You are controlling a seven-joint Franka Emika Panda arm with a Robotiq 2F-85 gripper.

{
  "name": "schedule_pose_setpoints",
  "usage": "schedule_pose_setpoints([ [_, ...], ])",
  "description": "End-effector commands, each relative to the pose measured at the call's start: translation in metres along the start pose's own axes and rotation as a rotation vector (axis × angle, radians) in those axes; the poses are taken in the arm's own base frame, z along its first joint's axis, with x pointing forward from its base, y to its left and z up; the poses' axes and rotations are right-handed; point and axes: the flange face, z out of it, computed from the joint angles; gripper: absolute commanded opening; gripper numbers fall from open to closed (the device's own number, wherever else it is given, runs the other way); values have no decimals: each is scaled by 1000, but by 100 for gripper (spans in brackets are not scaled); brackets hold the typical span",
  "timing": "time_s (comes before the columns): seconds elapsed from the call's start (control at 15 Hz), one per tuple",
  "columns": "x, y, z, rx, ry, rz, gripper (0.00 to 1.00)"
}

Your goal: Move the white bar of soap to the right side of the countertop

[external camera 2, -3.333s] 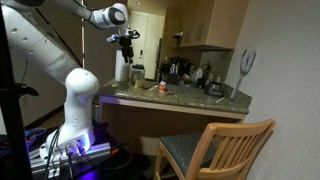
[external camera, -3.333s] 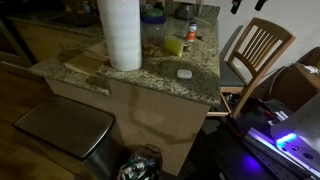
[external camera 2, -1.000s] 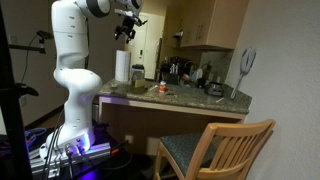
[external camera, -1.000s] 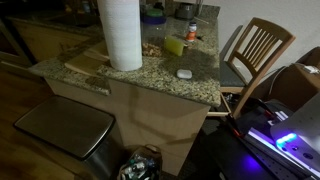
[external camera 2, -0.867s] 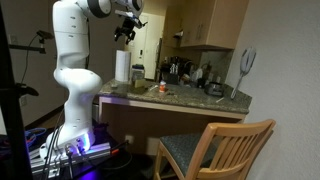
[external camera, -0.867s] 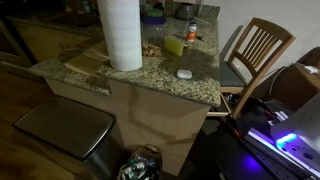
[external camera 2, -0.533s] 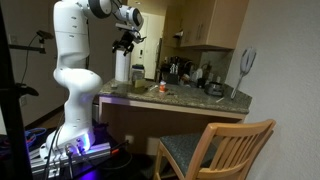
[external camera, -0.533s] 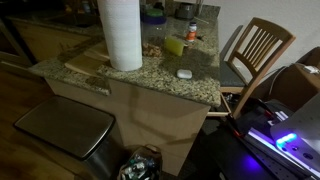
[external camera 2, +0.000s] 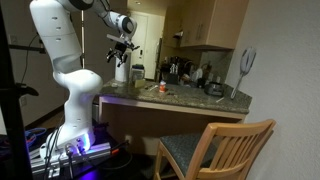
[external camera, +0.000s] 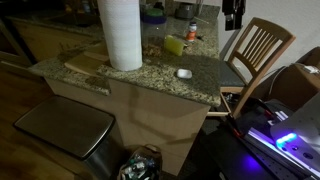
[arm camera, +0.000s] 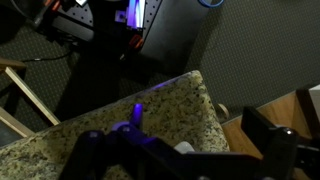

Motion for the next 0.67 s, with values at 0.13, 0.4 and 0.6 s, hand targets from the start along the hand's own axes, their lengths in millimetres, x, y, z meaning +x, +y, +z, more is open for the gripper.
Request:
schedule_pose_setpoints([
  [0.13, -49, 20, 71, -13, 142, 14, 100],
  [0.4, -56, 26, 77, -16, 92, 32, 100],
  [0.6, -62, 31, 84, -28, 114, 41, 100],
])
